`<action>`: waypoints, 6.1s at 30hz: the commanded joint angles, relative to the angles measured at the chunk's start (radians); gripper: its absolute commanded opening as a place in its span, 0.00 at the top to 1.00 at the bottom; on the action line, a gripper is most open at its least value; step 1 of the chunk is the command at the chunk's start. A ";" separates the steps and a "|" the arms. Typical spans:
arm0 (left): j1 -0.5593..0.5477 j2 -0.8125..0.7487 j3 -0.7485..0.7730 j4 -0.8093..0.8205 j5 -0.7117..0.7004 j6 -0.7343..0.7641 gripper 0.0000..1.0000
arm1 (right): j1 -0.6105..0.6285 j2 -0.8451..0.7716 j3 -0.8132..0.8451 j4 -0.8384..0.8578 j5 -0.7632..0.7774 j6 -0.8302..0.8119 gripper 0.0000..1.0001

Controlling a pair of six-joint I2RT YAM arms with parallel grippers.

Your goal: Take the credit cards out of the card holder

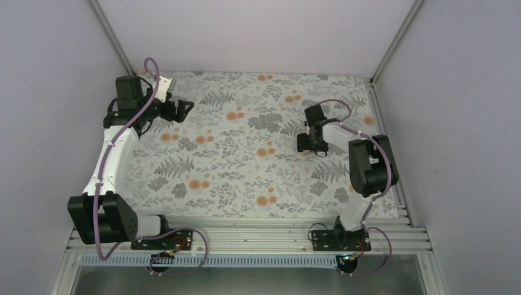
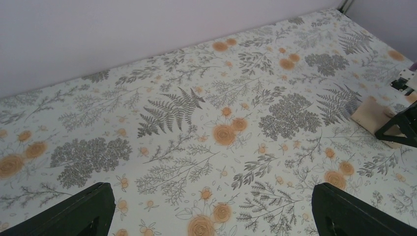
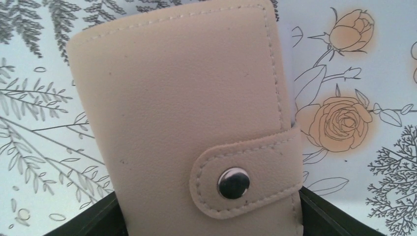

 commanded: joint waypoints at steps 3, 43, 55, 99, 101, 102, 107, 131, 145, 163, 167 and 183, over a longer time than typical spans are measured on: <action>-0.002 -0.006 0.011 -0.028 0.011 0.019 0.00 | 0.045 -0.083 -0.025 0.048 -0.077 0.011 0.39; -0.319 0.018 0.315 -0.204 0.315 -0.086 0.86 | 0.600 -0.231 0.337 0.484 -0.242 0.100 0.43; -0.320 0.011 0.425 -0.406 0.353 0.201 0.98 | 0.537 -0.516 0.054 0.471 -0.487 -0.236 0.01; -0.442 -0.103 0.293 -0.444 0.350 0.251 0.01 | 0.410 -0.569 0.120 0.529 -0.943 -0.200 0.96; -0.443 -0.094 0.272 -0.421 0.364 0.227 0.08 | 0.409 -0.583 0.113 0.557 -0.946 -0.184 0.96; -0.444 -0.083 0.269 -0.413 0.370 0.214 0.15 | 0.410 -0.583 0.114 0.559 -0.946 -0.183 0.96; -0.444 -0.059 0.288 -0.432 0.419 0.244 0.68 | 0.409 -0.582 0.133 0.515 -0.942 -0.213 0.96; -0.336 -0.115 0.155 -0.218 0.016 -0.016 0.98 | 0.447 -0.520 0.168 0.292 -0.108 0.036 0.51; -0.300 -0.123 0.106 -0.147 -0.034 -0.093 0.98 | 0.652 -0.415 0.325 0.249 0.061 0.106 0.57; -0.300 -0.121 0.104 -0.146 -0.032 -0.100 0.98 | 0.731 -0.258 0.445 0.293 0.091 0.139 0.63; -0.301 -0.122 0.106 -0.149 -0.015 -0.099 0.98 | 0.732 -0.216 0.492 0.284 0.160 0.134 0.69; -0.300 -0.120 0.107 -0.149 0.010 -0.098 0.98 | 0.720 -0.059 0.593 0.273 0.238 0.128 0.76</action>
